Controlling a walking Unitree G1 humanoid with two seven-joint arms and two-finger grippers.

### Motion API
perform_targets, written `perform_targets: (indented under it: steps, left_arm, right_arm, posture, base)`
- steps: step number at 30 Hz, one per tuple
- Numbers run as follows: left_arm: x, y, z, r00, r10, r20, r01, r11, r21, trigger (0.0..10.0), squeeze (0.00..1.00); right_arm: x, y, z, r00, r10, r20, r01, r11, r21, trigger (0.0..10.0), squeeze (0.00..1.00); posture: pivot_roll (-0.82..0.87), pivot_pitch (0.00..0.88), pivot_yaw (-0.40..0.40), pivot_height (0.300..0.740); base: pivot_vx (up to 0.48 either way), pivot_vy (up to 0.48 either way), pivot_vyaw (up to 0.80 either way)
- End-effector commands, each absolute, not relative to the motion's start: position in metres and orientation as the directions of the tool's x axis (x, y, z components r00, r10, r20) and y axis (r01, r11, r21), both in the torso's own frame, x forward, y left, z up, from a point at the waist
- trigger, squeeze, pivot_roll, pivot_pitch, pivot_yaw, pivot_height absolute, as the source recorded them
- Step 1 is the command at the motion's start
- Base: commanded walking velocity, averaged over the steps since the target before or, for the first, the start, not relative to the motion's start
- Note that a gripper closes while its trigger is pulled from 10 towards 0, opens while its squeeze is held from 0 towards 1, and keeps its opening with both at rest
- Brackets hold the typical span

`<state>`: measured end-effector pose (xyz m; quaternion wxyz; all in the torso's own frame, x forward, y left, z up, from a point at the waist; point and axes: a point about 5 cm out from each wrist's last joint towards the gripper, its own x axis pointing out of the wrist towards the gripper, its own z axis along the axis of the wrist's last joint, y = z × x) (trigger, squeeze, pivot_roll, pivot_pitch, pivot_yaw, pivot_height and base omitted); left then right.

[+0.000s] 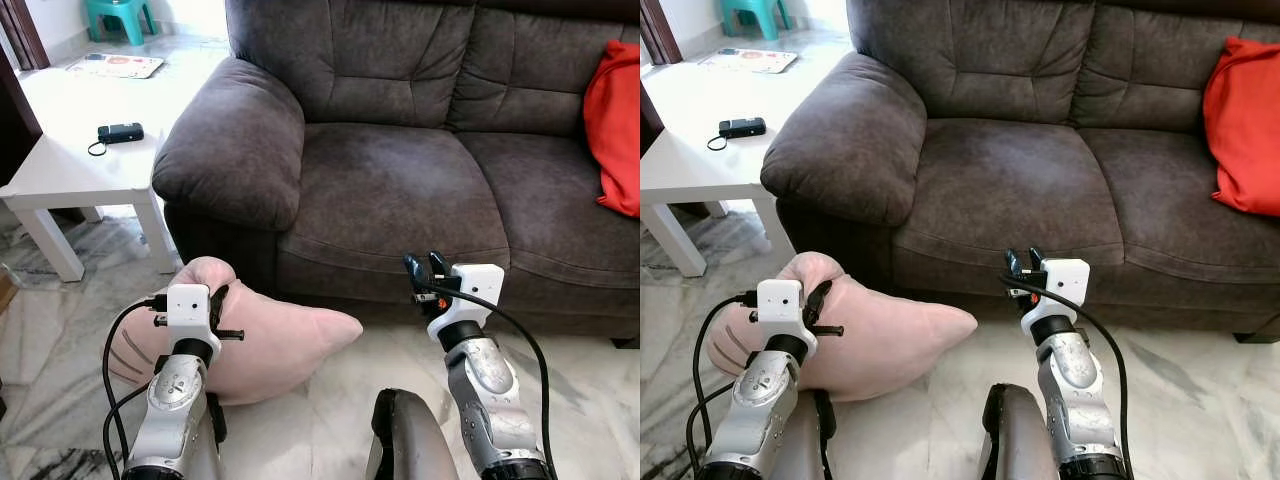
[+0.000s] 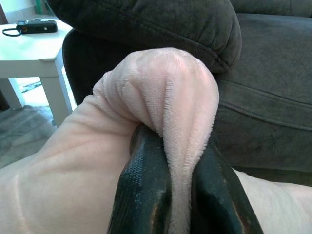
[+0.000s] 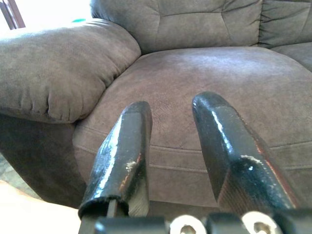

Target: Move the pillow to the sofa from floor

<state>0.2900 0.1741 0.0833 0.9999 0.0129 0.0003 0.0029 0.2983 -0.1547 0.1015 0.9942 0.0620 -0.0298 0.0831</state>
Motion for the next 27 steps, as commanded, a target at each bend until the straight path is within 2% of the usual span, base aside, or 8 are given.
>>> perform_targets:
  steps: [1, 13, 27]
  left_arm:
    - [0.2955, 0.1706, 0.1052, 0.995, -0.011, 0.101, 0.008, 0.999, 0.034, 10.0, 0.0]
    - [0.2972, 0.1713, 0.1077, 0.994, -0.022, 0.104, 0.018, 0.999, 0.041, 10.0, 0.0]
    - [0.2989, 0.1675, 0.1136, 0.992, -0.054, 0.117, 0.05, 0.998, 0.044, 10.0, 0.0]
  right_arm:
    - [0.2997, -0.158, 0.103, 0.986, 0.15, 0.075, -0.158, 0.981, 0.11, 10.0, 0.0]
    - [0.3007, -0.1545, 0.1019, 0.986, 0.151, 0.075, -0.159, 0.98, 0.122, 10.0, 0.0]
    - [0.3014, -0.1522, 0.1011, 0.985, 0.154, 0.075, -0.163, 0.978, 0.129, 10.0, 0.0]
  posture:
    - [0.07, 0.0, -0.083, 0.539]
    - [0.08, 0.0, -0.076, 0.629]
    - [0.08, 0.0, -0.076, 0.714]
  base:
    - [0.0, 0.0, 0.0]
    - [0.0, 0.0, 0.0]
    - [0.0, 0.0, 0.0]
